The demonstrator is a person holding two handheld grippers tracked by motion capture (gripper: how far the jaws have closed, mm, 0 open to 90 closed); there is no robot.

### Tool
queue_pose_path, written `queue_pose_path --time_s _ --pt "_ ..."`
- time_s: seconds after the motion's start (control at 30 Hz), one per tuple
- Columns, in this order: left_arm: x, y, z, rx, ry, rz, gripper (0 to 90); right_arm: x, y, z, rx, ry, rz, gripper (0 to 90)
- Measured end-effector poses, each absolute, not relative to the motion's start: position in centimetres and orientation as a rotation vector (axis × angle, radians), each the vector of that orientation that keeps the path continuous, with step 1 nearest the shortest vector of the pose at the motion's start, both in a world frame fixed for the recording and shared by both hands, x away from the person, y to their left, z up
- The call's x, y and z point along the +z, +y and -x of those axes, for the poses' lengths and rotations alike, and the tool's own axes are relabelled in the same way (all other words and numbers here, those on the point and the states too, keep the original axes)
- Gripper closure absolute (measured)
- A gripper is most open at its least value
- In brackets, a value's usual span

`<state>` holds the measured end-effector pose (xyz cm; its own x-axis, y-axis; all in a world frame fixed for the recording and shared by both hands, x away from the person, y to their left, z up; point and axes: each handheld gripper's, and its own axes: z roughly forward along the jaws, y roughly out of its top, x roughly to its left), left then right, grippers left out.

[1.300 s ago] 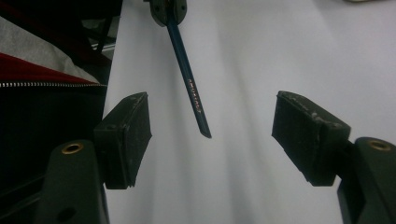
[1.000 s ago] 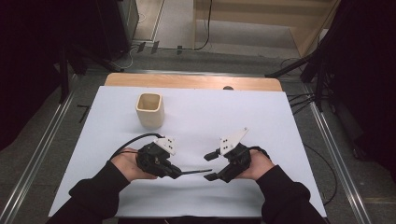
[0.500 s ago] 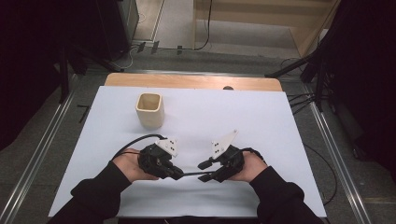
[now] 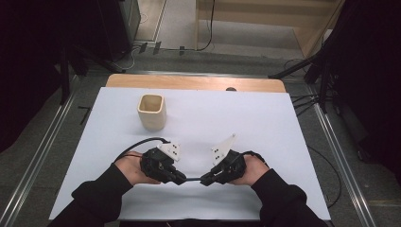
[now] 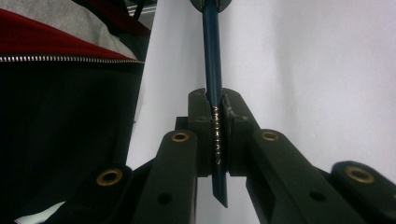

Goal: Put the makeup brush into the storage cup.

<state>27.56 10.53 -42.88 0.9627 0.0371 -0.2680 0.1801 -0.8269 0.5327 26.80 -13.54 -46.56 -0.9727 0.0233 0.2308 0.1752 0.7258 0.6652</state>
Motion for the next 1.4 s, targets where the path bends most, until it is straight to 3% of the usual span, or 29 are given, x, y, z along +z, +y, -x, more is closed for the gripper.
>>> queue_pose_path --time_s 0.83,1.07,1.23,1.4 --pt "-43.2 10.8 -27.8 -0.354 0.159 -2.512 81.3 -46.6 -13.4 -26.7 -1.065 -2.729 0.155 85.3" --pt "-43.2 11.1 -28.4 -0.381 0.221 -2.5 67.9 -46.6 -13.4 -26.7 -1.055 -2.738 0.16 85.3" --pt "-43.2 11.4 -28.9 -0.359 0.29 -2.485 50.4 -46.6 -13.6 -27.0 -1.042 -2.755 0.242 85.3" --pt "-42.9 11.9 -29.2 -0.313 0.365 -2.453 43.1 -46.5 -13.9 -26.7 -1.032 -2.8 0.323 85.2"
